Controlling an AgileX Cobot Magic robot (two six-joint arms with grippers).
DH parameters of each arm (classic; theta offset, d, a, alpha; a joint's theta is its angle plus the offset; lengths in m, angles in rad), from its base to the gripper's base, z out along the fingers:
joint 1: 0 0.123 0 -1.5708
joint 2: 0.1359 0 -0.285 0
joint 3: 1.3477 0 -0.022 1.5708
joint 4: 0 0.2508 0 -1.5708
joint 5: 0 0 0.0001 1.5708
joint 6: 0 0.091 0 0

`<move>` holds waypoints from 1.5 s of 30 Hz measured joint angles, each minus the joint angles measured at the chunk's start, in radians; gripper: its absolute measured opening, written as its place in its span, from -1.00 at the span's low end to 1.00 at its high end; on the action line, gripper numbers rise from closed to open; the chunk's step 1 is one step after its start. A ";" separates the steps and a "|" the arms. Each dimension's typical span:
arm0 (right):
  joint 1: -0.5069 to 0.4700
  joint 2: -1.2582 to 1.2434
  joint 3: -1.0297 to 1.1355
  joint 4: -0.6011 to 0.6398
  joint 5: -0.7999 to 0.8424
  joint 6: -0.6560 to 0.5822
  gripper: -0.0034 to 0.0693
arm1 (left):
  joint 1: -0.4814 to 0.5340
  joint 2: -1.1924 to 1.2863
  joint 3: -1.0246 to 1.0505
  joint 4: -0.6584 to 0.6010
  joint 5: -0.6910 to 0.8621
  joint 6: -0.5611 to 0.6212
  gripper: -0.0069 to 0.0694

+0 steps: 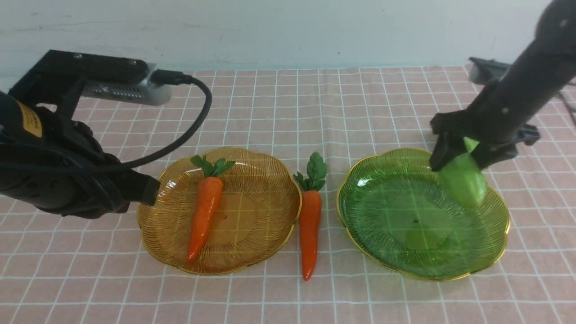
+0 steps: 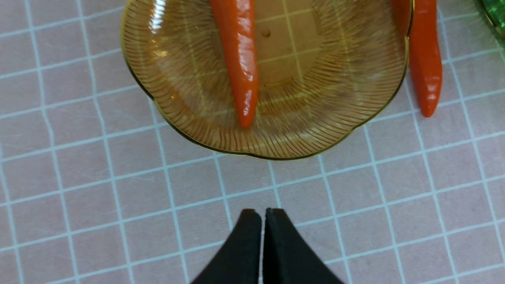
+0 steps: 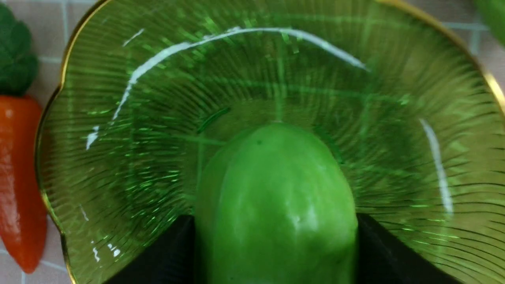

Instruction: Put different types of vegetables on the plate.

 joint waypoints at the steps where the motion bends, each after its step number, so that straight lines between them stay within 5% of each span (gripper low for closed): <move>1: 0.021 0.004 0.000 -0.009 -0.003 0.000 0.29 | 0.000 0.000 0.006 -0.005 -0.002 0.000 -0.83; 7: 0.091 0.023 0.000 -0.037 -0.024 0.017 0.34 | 0.000 0.000 0.031 -0.023 -0.013 0.004 -0.83; 16: 0.102 0.025 -0.019 -0.117 -0.041 0.013 0.71 | 0.000 0.000 0.032 -0.023 -0.015 0.010 -0.83; 20: 0.031 0.043 -0.137 -0.248 -0.129 0.076 0.71 | 0.000 0.000 0.032 -0.023 -0.002 0.010 -0.83; 25: -0.080 0.186 -0.327 -0.194 -0.157 0.090 0.71 | 0.000 0.000 0.032 -0.023 0.028 0.010 -0.83; 31: -0.086 0.406 -0.478 -0.234 -0.157 0.086 0.71 | 0.000 0.000 0.032 -0.023 0.046 0.010 -0.83; 33: -0.086 0.455 -0.497 -0.258 -0.153 0.095 0.68 | 0.000 0.000 0.032 -0.024 0.068 0.010 -0.83; 37: -0.086 0.470 -0.534 -0.259 -0.111 0.097 0.17 | 0.000 0.000 0.032 -0.026 0.094 0.008 -0.83; 45: -0.101 0.287 -0.680 -0.254 0.012 0.093 0.20 | 0.000 0.000 0.032 -0.032 0.093 0.001 -0.83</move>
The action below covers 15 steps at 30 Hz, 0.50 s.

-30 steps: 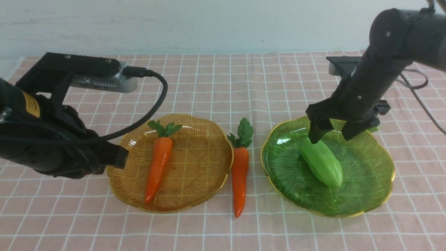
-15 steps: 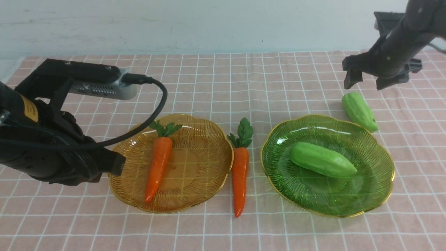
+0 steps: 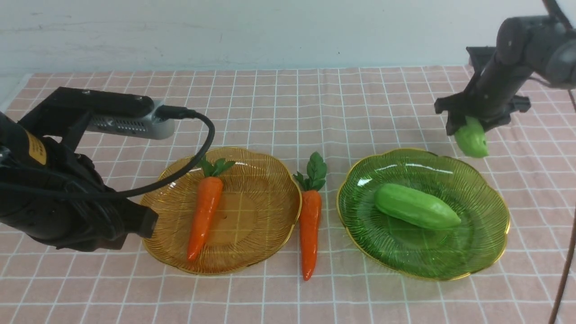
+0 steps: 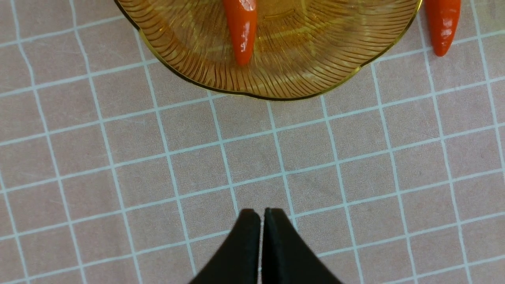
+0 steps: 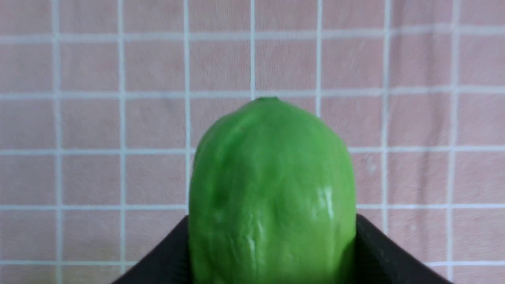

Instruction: Put different types of vegetables on the plate.

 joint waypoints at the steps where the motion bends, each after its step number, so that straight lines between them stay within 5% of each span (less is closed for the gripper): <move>1: 0.000 -0.041 0.001 0.009 0.001 -0.005 0.20 | 0.000 0.000 0.000 0.001 0.000 0.004 -0.83; 15: 0.000 -0.473 0.478 0.271 0.017 -0.213 0.20 | -0.038 0.000 0.000 -0.015 -0.012 0.071 -0.83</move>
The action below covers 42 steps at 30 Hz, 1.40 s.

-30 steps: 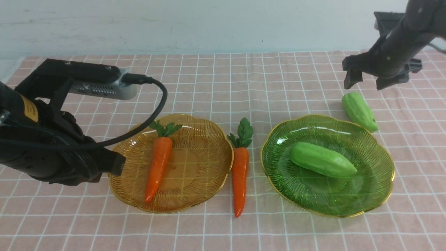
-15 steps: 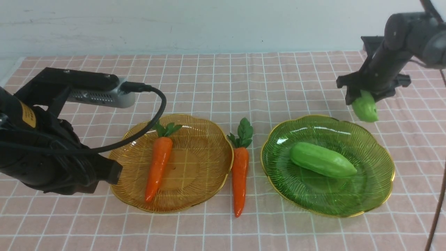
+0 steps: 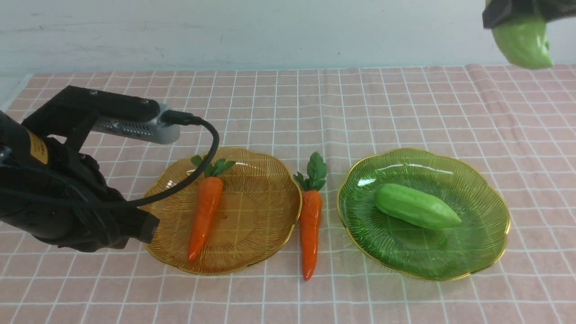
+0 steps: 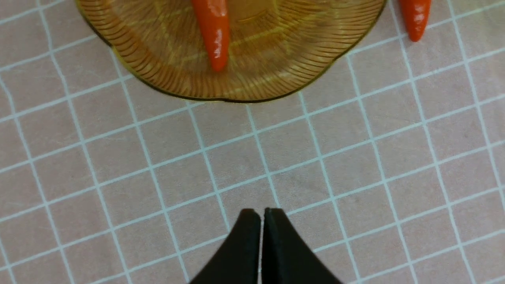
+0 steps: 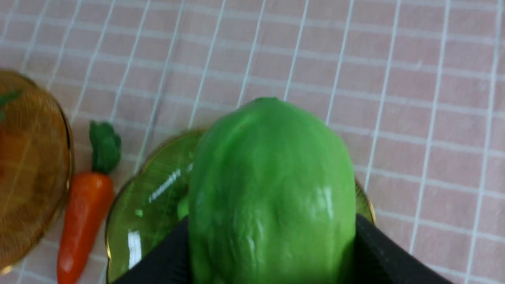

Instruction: Put different types of vegetables on the plate.

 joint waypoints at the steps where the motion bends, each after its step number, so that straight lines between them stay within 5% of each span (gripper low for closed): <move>1: 0.000 -0.005 0.049 0.009 0.000 -0.023 0.20 | -0.018 0.000 0.000 -0.002 -0.003 0.000 -0.83; 9: 0.000 0.059 0.307 0.031 -0.018 -0.088 0.20 | -0.203 0.040 0.000 -0.009 -0.042 -0.079 -0.83; 24: 0.000 0.180 0.323 0.021 -0.141 -0.085 0.31 | -0.439 0.297 0.000 -0.008 -0.195 -0.168 -0.76; 28: 0.000 0.180 0.318 0.018 -0.126 -0.066 0.48 | -0.441 0.335 0.000 -0.008 -0.255 -0.168 -0.59; 37: 0.006 0.021 0.308 0.038 -0.033 0.008 0.50 | -0.441 0.425 0.000 0.007 -0.457 -0.175 0.28; 42: 0.021 -0.163 0.353 0.053 -0.025 0.008 0.44 | -0.441 0.498 0.000 0.033 -0.550 -0.210 0.39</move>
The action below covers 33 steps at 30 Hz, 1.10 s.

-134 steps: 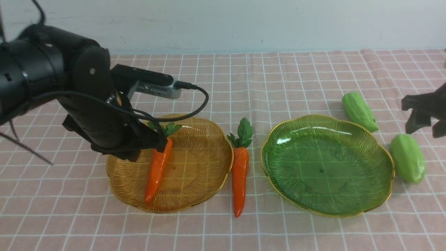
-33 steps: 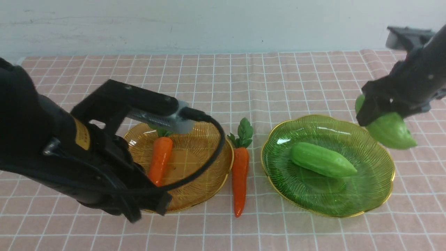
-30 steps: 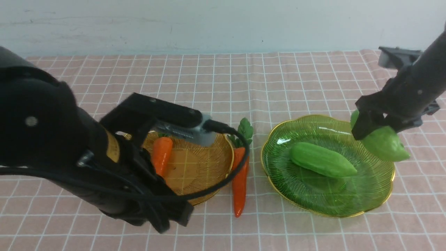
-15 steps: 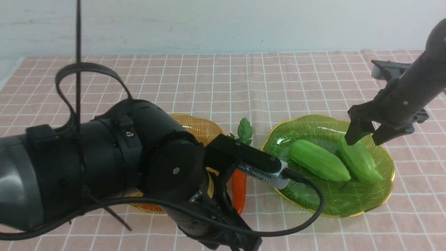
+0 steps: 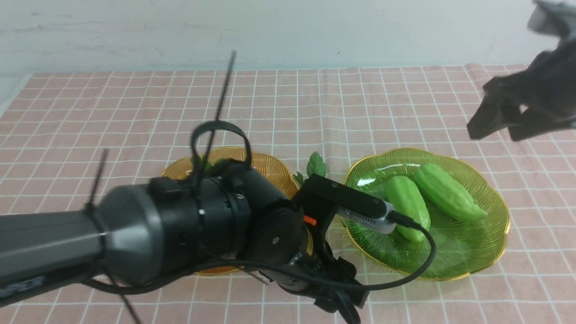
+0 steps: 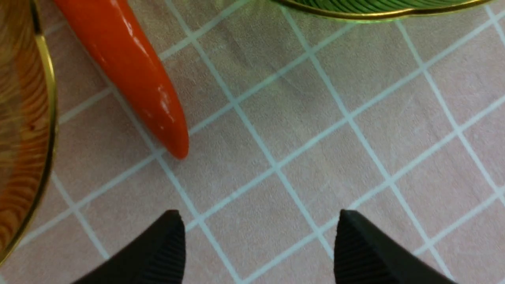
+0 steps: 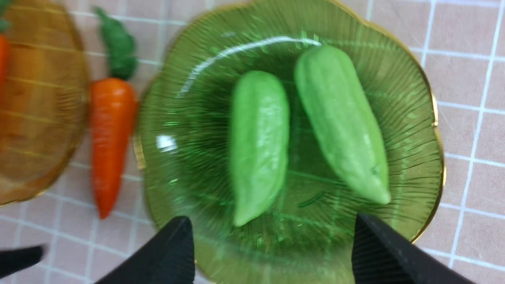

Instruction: Put different types of vegetables on the plate.

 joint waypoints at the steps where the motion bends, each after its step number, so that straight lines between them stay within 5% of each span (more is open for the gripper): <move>1: 0.006 -0.046 0.015 0.007 0.004 -0.001 0.43 | 0.000 0.014 0.000 0.004 -0.013 -0.010 0.39; 7: 0.034 -0.261 0.060 0.023 0.026 -0.020 0.43 | 0.000 0.100 0.000 0.040 -0.098 -0.091 0.39; 18: 0.034 -0.308 0.061 0.024 0.028 -0.045 0.43 | 0.013 0.163 0.000 0.327 -0.151 -0.384 0.39; 33: 0.034 -0.308 0.067 0.041 0.029 -0.054 0.42 | 0.018 0.203 -0.010 0.363 -0.209 -0.427 0.39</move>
